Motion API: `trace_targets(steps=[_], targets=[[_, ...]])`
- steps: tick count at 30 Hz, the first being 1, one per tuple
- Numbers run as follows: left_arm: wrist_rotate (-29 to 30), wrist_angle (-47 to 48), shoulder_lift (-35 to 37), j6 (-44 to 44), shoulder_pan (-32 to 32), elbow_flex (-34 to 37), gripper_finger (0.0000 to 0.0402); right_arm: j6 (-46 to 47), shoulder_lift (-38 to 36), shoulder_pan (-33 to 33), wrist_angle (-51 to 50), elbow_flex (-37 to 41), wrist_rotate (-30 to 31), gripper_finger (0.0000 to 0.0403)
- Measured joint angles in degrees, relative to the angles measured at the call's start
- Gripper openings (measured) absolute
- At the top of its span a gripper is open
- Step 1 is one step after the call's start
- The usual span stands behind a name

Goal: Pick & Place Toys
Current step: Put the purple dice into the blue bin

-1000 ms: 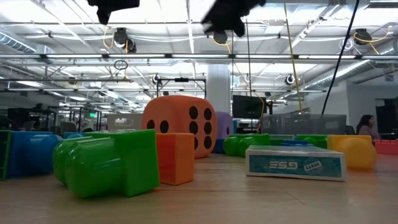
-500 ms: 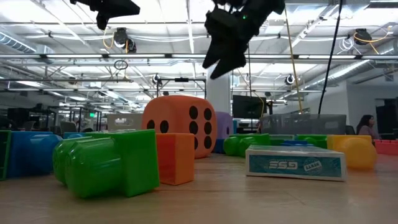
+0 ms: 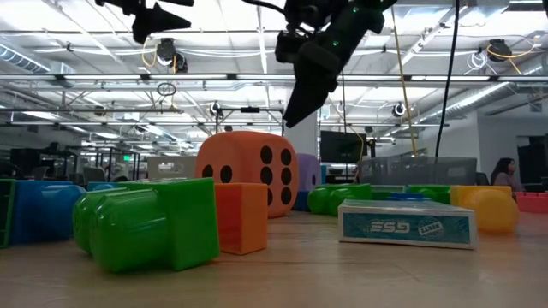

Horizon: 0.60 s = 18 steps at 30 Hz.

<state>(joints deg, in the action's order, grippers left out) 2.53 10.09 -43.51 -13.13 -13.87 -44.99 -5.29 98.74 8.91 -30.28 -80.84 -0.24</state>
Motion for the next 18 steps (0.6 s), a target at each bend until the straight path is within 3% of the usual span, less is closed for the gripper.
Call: trace_targets(steps=[8, 18], targets=[[0.04, 0.86, 0.0, -2.2, 0.02, 0.0, 0.0319, -7.53, -0.61, 0.0, -1.72, -0.04, 0.23, 0.0324], [0.02, 2.25, 0.0, -2.73, 0.02, 0.0, 0.0328, -7.39, -1.12, 0.0, -2.81, 0.0, 0.38, 0.0324]])
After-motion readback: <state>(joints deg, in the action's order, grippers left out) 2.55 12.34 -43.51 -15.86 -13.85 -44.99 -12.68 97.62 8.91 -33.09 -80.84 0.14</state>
